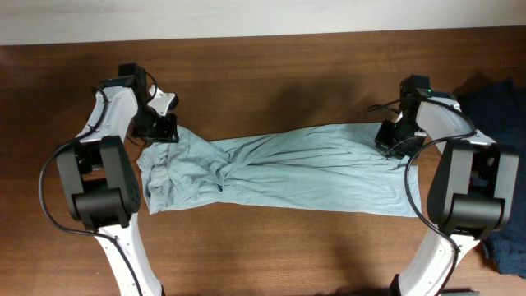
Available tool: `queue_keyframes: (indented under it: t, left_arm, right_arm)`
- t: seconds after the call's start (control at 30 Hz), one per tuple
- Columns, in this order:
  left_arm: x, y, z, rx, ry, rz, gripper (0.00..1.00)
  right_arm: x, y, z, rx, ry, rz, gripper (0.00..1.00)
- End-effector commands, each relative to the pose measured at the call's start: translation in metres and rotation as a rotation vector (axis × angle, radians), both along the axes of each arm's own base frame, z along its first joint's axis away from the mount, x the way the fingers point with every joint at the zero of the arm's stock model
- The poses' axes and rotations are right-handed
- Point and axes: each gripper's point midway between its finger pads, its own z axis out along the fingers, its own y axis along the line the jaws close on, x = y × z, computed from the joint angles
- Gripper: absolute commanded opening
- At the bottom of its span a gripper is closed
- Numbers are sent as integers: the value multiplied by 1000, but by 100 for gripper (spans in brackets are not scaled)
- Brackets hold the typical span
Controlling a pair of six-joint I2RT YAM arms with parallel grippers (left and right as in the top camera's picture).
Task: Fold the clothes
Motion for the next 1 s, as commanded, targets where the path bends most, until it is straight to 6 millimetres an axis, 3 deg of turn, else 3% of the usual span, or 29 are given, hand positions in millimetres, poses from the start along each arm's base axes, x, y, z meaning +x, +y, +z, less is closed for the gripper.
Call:
queue_keyframes:
  t: [0.0, 0.23, 0.33, 0.6, 0.7, 0.8, 0.9, 0.97]
  left_arm:
    - [2, -6, -7, -19, 0, -1, 20]
    - [8, -5, -7, -17, -25, -1, 0]
    - [10, 1, -8, 6, -32, 11, 0]
    - [23, 54, -11, 125, -61, 242, 0]
    - [25, 52, -10, 102, -71, 238, 0]
    - [24, 64, -11, 155, -64, 276, 0]
    - [24, 52, -7, 80, -69, 252, 0]
    - [26, 32, 4, -12, -89, 182, 4]
  right_arm:
    - [-18, -6, -23, -30, 92, -11, 11]
    - [-18, -6, -23, -31, 92, -11, 11]
    - [-18, -6, -23, -31, 92, -11, 11]
    - [-18, -6, -23, -31, 92, -11, 11]
    - [-19, -6, -23, -31, 93, -11, 11]
    - [-18, -6, -23, -31, 92, -11, 11]
    - [-19, -6, -23, -31, 93, -11, 11]
    - [-19, -6, -23, -30, 94, -11, 11]
